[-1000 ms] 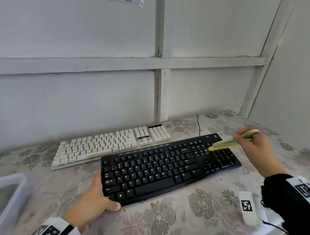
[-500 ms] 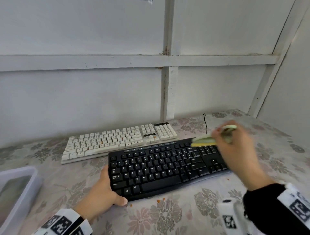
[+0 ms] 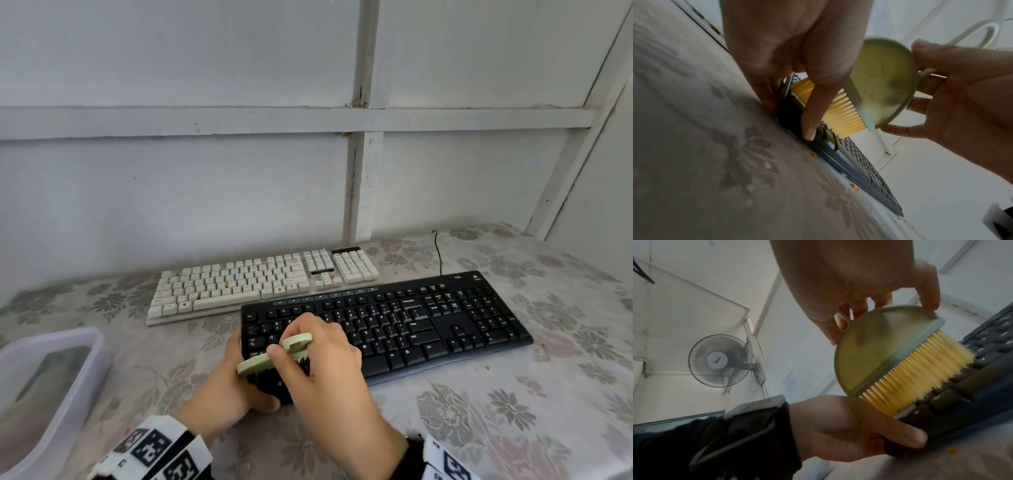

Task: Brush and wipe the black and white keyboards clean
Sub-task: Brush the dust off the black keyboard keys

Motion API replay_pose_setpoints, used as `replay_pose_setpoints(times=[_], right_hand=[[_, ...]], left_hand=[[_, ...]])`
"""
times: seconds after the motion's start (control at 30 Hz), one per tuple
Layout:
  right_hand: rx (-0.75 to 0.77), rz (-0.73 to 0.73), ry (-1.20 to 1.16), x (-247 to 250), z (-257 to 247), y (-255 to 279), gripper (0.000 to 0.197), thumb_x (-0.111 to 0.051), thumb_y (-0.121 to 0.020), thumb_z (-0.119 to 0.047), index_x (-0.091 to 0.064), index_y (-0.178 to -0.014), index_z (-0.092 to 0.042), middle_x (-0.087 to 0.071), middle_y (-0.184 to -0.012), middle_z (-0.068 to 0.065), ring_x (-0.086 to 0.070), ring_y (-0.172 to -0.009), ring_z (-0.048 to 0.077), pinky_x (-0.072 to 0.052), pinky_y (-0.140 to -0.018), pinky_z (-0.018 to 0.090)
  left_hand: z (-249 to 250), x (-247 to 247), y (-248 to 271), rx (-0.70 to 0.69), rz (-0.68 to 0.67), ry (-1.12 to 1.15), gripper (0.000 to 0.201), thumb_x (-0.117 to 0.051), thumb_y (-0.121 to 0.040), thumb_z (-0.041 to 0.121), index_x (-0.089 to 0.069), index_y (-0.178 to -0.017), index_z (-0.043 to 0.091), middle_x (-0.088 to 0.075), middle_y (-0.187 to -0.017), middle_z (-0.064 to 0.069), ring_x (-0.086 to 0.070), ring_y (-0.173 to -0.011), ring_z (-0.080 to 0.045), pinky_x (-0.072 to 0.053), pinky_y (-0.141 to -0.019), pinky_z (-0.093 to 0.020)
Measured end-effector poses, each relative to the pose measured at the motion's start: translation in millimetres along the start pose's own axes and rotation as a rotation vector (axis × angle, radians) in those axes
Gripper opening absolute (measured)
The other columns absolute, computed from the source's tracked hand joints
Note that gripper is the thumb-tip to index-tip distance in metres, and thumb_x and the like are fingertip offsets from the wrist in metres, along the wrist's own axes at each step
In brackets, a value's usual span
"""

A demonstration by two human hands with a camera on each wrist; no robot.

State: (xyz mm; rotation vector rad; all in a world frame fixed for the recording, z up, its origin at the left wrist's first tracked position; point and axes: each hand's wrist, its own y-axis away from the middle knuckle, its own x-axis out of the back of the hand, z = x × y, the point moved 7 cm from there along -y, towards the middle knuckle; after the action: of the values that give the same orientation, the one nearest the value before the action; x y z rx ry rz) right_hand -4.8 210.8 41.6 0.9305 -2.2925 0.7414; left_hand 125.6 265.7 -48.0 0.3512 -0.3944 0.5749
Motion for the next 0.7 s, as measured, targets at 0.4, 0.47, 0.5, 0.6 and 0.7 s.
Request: replay_pose_setpoints(times=[0.4,0.47,0.5,0.6,0.7], right_hand=[[-0.074,0.064,-0.058,35.1,3.1,-3.0,0.013,-0.052,-0.093,-0.037,-0.043,-0.086,-0.031,-0.048,-0.088,-0.02,-0.044,-0.097,0.009,-0.039,-0.092,0.037],[-0.06,0.019,-0.084,27.0,2.7,0.1,0.012,-0.054,-0.092,-0.036,-0.045,-0.086,-0.03,-0.048,-0.088,-0.02,-0.045,-0.094,0.009,-0.041,-0.092,0.039],[-0.072,0.02,-0.07,26.6,7.2,0.8,0.012,-0.053,-0.093,-0.036,-0.046,-0.085,-0.031,-0.046,-0.086,-0.021,-0.044,-0.09,0.008,-0.041,-0.093,0.038],[-0.126,0.108,-0.037,42.2,25.5,-2.1,0.02,-0.054,-0.093,-0.032,-0.042,-0.078,-0.034,-0.044,-0.079,-0.02,-0.043,-0.079,0.008,-0.042,-0.092,0.039],[-0.117,0.198,0.011,62.4,31.0,-3.9,0.013,-0.055,-0.093,-0.029,-0.047,-0.082,-0.028,-0.043,-0.078,-0.018,-0.045,-0.082,0.012,-0.041,-0.091,0.037]], left_hand=[[3.9,-1.3,6.0,0.06,-0.036,0.059,0.108,-0.075,-0.062,-0.009,-0.014,-0.14,0.032,-0.057,-0.112,0.007,-0.056,-0.105,-0.016,-0.047,-0.093,-0.037],[4.9,-1.7,6.1,0.057,-0.035,0.06,0.107,-0.075,-0.062,-0.009,-0.013,-0.14,0.032,-0.057,-0.112,0.007,-0.056,-0.103,-0.015,-0.048,-0.087,-0.033],[5.2,-2.1,6.1,0.057,-0.036,0.054,0.107,-0.076,-0.063,-0.009,-0.013,-0.14,0.031,-0.057,-0.111,0.007,-0.056,-0.102,-0.014,-0.047,-0.084,-0.031],[4.3,-3.1,5.0,0.065,-0.049,0.047,0.111,-0.078,-0.063,-0.005,-0.009,-0.143,0.028,-0.056,-0.11,0.011,-0.054,-0.104,-0.014,-0.043,-0.083,-0.026],[3.6,-3.6,4.4,0.073,-0.05,0.051,0.115,-0.079,-0.062,-0.006,-0.006,-0.144,0.03,-0.054,-0.112,0.013,-0.052,-0.108,-0.016,-0.041,-0.09,-0.028]])
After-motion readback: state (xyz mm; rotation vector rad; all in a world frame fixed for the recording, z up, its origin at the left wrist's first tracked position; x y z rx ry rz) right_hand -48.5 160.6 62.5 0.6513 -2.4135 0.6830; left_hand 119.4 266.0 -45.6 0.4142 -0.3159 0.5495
